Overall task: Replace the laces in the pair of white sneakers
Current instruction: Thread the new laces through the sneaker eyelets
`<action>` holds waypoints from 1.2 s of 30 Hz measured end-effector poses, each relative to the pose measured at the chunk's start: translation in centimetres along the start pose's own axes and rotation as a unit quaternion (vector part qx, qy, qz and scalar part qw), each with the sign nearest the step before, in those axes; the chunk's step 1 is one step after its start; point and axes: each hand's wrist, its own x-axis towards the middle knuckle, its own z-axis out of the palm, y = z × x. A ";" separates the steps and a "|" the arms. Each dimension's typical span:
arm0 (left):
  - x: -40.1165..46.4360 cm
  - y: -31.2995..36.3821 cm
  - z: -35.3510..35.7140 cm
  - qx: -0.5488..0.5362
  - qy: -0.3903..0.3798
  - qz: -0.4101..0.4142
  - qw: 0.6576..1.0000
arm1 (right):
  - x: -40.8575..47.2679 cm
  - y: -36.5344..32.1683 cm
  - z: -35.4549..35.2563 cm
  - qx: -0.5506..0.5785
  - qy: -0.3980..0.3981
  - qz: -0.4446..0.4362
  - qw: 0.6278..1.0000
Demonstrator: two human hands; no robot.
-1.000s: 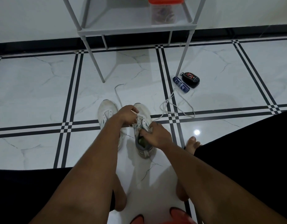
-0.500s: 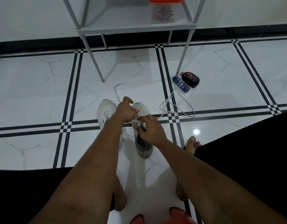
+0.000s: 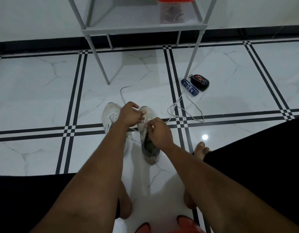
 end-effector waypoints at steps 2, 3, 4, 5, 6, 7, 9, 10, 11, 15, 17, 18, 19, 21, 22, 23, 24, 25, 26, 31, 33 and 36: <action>0.0 0.1 0.0 -0.045 0.041 -0.007 0.998 | -0.1 0.0 0.1 0.014 0.006 0.009 1.000; 0.1 0.1 0.0 -0.066 0.044 -0.019 0.997 | 0.0 0.0 0.1 0.020 0.008 0.011 1.000; 0.2 0.0 -0.1 -0.066 0.041 -0.032 0.996 | 0.0 0.1 0.1 0.026 0.006 0.010 1.000; 0.4 -0.4 -0.2 -0.041 0.039 -0.038 0.998 | 0.1 0.1 0.2 0.030 0.001 0.010 1.000; 0.5 -0.8 -0.2 0.006 0.039 -0.033 0.999 | 0.0 0.1 0.2 0.030 -0.003 0.010 0.999; 0.7 -1.3 -0.3 0.064 0.039 -0.017 0.997 | 0.0 0.2 0.2 0.028 -0.006 0.012 1.000; 0.6 -2.4 -0.4 0.178 0.028 0.015 0.983 | -0.3 0.8 0.2 0.019 -0.009 0.031 0.999; 0.3 -2.9 -0.3 0.216 0.018 0.023 0.976 | -0.5 1.3 0.3 0.018 -0.009 0.048 0.999; 0.1 -3.4 -0.1 0.239 0.006 0.032 0.970 | -0.7 1.8 0.2 0.021 -0.007 0.066 0.998; -0.6 -5.0 1.2 0.281 -0.023 0.051 0.958 | -0.9 3.5 -0.3 0.070 -0.007 0.118 0.991; -0.6 -5.7 1.6 0.291 -0.027 0.052 0.955 | -1.1 3.6 -0.8 0.095 -0.028 0.134 0.986; -0.6 -5.8 1.7 0.296 -0.024 0.053 0.953 | -1.3 3.6 -0.9 0.094 -0.037 0.131 0.986; -0.6 -5.9 1.7 0.306 -0.022 0.059 0.950 | -1.5 3.5 -1.1 0.083 -0.043 0.121 0.988; -0.5 -6.0 1.6 0.338 -0.028 0.069 0.938 | -1.8 3.5 -1.1 0.049 -0.055 0.091 0.993; -0.4 -5.9 1.4 0.358 -0.037 0.071 0.930 | -1.9 3.5 -1.0 0.034 -0.060 0.076 0.995; -0.4 -5.9 1.2 0.380 -0.052 0.068 0.921 | -1.9 3.6 -1.0 0.024 -0.058 0.062 0.996; -0.6 -5.7 1.0 0.403 -0.073 0.059 0.910 | -2.0 3.8 -0.9 0.016 -0.052 0.049 0.997; -0.7 -5.6 0.8 0.429 -0.096 0.043 0.897 | -2.0 3.9 -0.9 0.012 -0.047 0.038 0.998; -0.8 -5.4 0.6 0.454 -0.116 0.026 0.883 | -2.0 3.9 -0.9 0.010 -0.043 0.028 0.999; -1.0 -4.3 0.8 0.386 -0.062 0.001 0.920 | -2.0 3.9 -0.8 -0.005 -0.041 0.004 0.999; -1.0 -4.0 1.4 0.294 0.005 0.008 0.956 | -1.9 3.9 -0.7 -0.014 -0.042 0.003 0.999; -1.0 -4.5 2.4 0.252 0.046 0.068 0.964 | -2.0 3.8 -0.6 -0.025 -0.039 0.003 0.999</action>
